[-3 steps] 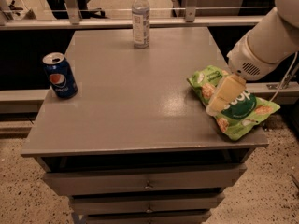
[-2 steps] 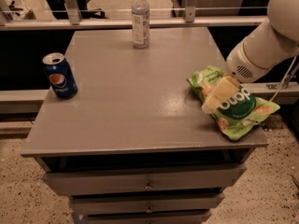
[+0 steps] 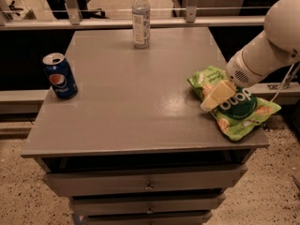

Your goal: Move green rice chip bag near blue plastic bottle

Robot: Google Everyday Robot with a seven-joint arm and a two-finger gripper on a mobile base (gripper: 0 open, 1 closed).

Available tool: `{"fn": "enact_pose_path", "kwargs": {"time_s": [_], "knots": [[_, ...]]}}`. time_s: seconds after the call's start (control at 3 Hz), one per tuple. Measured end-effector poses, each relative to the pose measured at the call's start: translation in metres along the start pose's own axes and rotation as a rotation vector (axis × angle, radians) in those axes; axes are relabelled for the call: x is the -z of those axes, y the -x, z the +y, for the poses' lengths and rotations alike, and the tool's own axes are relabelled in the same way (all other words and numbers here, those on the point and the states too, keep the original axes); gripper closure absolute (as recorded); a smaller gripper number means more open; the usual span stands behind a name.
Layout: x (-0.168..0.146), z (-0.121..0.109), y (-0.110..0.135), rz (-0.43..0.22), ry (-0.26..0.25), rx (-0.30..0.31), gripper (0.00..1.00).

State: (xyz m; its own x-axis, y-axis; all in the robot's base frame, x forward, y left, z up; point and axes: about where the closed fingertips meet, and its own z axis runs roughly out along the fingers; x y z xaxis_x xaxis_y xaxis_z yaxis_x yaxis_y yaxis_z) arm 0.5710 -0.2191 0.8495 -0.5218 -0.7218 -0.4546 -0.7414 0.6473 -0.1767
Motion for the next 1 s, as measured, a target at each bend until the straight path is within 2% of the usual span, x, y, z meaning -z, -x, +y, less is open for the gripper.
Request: {"fn": "enact_pose_path", "kwargs": {"time_s": [0.33, 0.67, 1.0], "knots": [[0.003, -0.001, 0.006, -0.028, 0.006, -0.018, 0.38], [0.022, -0.001, 0.018, -0.081, 0.009, -0.015, 0.61], [0.050, -0.007, 0.036, -0.136, -0.010, 0.012, 0.84]]}}
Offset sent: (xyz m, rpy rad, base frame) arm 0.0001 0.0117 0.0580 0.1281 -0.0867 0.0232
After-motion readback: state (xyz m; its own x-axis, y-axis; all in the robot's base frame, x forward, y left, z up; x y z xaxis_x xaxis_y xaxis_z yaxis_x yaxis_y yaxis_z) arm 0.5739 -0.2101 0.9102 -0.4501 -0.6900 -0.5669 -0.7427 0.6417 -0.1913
